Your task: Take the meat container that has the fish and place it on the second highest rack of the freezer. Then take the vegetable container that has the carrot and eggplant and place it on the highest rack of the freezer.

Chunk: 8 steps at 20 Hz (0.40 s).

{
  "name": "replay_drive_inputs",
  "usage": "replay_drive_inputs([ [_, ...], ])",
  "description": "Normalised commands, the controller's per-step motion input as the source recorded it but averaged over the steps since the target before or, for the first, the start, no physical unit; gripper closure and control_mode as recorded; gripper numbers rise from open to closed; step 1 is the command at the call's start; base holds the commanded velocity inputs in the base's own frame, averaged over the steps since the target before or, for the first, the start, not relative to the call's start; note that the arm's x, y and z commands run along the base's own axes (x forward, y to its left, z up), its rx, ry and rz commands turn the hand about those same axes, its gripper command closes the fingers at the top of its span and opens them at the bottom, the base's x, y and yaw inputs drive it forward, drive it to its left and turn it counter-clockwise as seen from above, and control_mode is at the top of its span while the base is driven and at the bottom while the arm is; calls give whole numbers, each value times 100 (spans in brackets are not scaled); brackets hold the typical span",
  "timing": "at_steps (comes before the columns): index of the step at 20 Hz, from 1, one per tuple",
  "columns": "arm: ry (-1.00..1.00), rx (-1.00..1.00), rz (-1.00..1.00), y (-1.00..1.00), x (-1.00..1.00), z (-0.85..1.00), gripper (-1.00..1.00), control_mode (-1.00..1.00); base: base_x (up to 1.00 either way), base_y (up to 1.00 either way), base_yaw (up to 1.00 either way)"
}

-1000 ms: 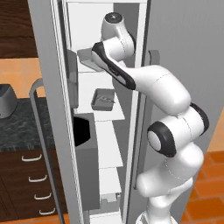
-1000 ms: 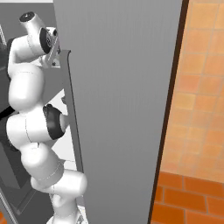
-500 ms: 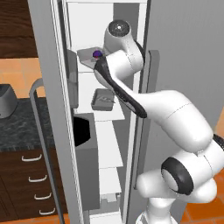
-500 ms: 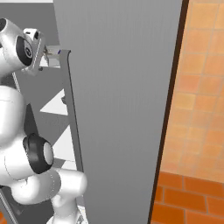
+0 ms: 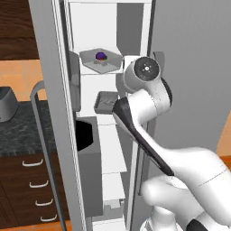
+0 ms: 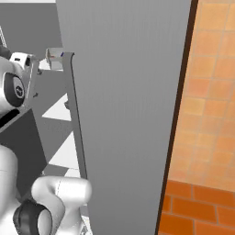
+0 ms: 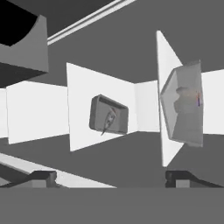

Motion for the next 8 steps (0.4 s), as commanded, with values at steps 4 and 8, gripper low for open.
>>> replay_drive_inputs([
  [4, -2, 4, 3, -32, -100, -60, -100, -100, 0, 0, 0],
  [8, 0, 4, 1, -24, -99, -56, -100, -100, 0, 0, 0],
])
